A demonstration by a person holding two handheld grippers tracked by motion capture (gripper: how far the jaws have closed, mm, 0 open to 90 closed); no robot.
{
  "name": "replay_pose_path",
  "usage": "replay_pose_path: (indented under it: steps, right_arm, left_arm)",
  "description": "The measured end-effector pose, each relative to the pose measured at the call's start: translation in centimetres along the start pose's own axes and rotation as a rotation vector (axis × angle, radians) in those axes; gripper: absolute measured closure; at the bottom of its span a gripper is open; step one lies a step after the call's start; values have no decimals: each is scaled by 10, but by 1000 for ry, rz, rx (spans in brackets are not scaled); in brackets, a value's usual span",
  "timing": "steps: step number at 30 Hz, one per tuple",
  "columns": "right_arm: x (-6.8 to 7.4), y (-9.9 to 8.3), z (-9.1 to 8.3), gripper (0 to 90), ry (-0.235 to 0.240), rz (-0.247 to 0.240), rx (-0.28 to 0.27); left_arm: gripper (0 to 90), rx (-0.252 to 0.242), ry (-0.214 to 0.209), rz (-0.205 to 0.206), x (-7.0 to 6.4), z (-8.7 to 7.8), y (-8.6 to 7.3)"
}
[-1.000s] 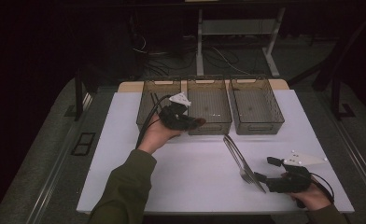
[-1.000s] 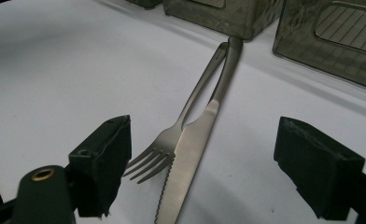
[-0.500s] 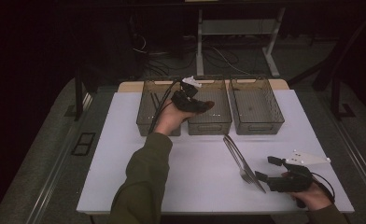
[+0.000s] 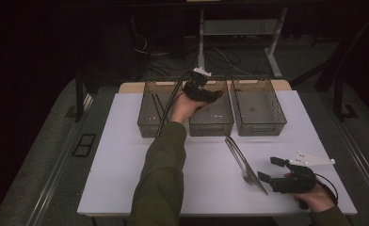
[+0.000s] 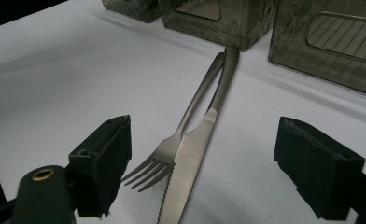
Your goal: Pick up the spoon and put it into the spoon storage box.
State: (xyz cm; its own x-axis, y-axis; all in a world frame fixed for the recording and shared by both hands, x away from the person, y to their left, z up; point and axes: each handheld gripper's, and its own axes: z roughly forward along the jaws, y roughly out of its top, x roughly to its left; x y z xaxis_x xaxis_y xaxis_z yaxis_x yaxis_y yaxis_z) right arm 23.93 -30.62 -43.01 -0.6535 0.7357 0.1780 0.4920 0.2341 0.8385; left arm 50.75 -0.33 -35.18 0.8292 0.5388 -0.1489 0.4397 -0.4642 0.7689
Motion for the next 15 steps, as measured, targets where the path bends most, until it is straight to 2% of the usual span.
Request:
replay_pose_path:
  steps: [7,10,12,14,15]
  right_arm:
    - [0,0,0,192,5,1,-3]
    - [-1,0,0,192,5,3,-5]
    - [-1,0,0,192,5,1,-6]
    - [0,0,0,192,6,3,-5]
    - [0,0,0,192,7,3,-6]
  left_arm:
    - [796,26,1,2,2,21,9]
    - [795,31,6,-14,1,27,9]
    - [795,39,14,-17,1,32,8]
    - [794,80,35,-3,1,34,8]
    - [794,78,42,-11,0,36,9]
